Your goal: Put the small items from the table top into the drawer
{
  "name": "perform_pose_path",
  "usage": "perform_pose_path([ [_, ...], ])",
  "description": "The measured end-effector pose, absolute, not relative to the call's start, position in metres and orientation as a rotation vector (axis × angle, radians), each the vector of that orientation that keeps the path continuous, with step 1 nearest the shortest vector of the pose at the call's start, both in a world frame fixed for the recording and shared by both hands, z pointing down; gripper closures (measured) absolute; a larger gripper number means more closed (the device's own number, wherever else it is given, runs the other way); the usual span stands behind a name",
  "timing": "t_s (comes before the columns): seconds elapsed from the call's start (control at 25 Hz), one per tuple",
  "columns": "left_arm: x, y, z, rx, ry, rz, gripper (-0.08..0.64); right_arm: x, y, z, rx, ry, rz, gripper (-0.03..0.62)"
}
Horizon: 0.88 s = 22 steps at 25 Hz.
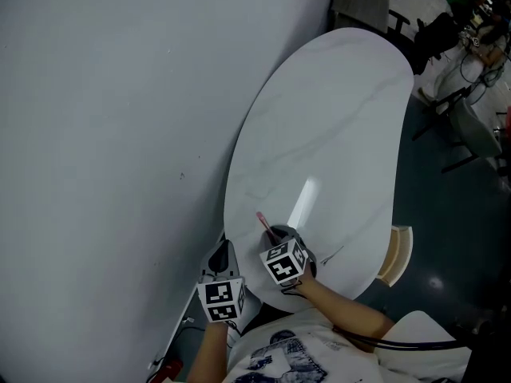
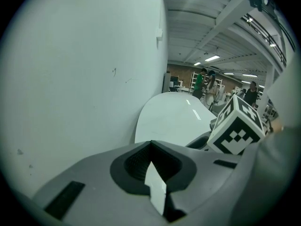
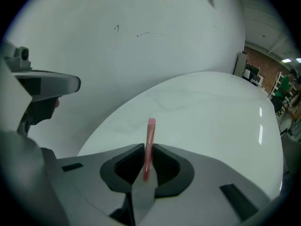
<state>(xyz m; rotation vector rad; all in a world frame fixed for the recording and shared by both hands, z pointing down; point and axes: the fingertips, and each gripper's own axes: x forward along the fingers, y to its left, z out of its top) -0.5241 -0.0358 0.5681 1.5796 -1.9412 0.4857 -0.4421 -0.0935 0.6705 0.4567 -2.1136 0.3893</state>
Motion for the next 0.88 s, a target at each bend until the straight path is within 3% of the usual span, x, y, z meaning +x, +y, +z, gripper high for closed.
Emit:
perform_pose_path([
  [0.88, -0.482, 0.021, 0.527, 1.729, -1.939, 0.47, 0.535, -0.381, -0.046, 0.603, 0.647, -2.187, 0.408, 0.532],
])
